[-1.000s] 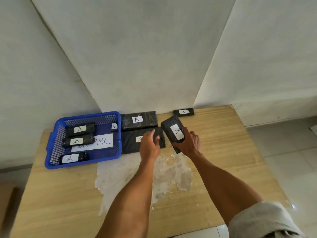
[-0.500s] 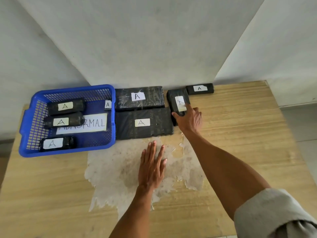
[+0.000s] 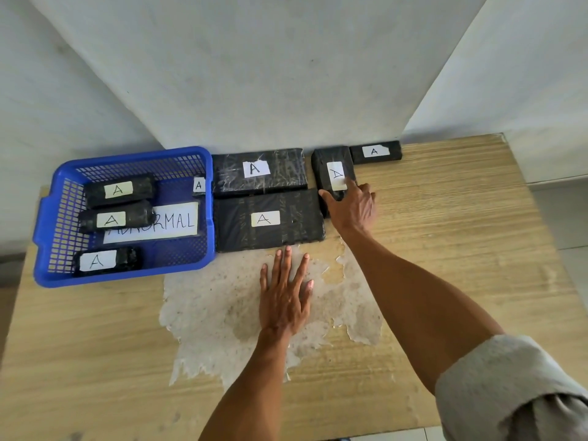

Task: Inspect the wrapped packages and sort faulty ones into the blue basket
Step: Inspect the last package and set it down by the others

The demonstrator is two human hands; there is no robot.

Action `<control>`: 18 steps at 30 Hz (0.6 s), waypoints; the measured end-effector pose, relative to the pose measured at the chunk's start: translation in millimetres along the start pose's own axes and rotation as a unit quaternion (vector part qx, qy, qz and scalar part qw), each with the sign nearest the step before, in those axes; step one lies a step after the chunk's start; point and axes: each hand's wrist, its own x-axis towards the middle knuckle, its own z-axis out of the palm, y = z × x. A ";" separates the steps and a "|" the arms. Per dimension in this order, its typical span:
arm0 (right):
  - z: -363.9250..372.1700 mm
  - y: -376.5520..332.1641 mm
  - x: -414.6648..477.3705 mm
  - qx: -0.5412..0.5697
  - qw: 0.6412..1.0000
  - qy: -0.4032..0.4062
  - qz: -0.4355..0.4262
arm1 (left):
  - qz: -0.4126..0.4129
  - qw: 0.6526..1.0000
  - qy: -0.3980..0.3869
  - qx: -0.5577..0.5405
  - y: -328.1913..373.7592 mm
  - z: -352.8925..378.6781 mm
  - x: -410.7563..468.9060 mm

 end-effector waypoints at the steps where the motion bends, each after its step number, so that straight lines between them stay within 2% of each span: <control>1: -0.1 0.0 -1.2 -0.005 1.000 0.002 -0.002 | 0.000 1.000 0.001 -0.001 -0.1 0.3 -0.1; 14: 1.1 -2.2 -4.3 -0.029 1.000 -0.009 0.000 | 0.002 1.000 0.009 0.002 -1.7 2.7 0.5; 18: 8.8 9.3 -8.9 0.035 0.999 0.019 -0.030 | 0.003 1.000 0.008 -0.001 -2.4 2.8 0.2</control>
